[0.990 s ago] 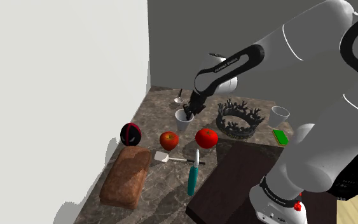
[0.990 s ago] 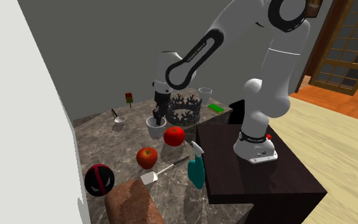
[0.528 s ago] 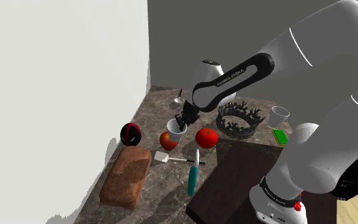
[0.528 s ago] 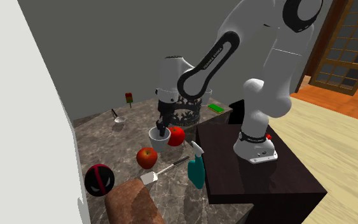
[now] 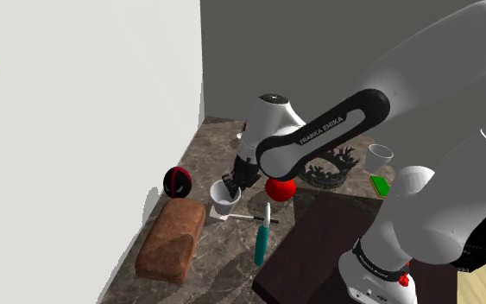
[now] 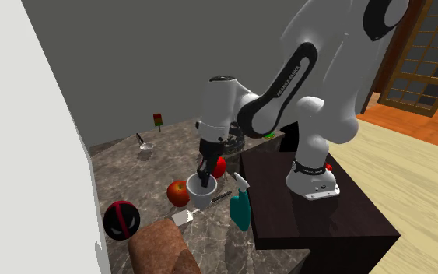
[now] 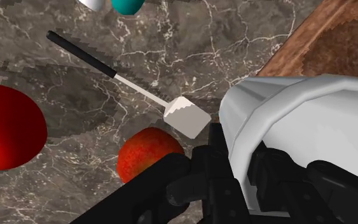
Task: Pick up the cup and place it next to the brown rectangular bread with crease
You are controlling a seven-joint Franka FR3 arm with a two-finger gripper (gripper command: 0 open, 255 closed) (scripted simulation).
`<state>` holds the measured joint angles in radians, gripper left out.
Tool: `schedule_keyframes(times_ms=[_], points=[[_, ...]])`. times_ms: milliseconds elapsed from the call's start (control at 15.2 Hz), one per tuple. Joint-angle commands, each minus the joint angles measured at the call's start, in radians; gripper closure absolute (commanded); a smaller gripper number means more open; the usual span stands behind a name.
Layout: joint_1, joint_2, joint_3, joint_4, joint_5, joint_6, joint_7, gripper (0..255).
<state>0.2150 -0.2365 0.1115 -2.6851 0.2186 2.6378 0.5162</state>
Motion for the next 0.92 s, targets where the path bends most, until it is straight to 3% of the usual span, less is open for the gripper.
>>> schedule_keyframes(times_ms=[0,462,858], points=[[0.020,-0.001,0.044,0.004,-0.004,0.001,0.071,255],[0.074,0.050,0.198,0.060,-0.048,0.016,0.316,255],[0.103,0.135,0.319,0.154,-0.148,0.013,0.552,255]])
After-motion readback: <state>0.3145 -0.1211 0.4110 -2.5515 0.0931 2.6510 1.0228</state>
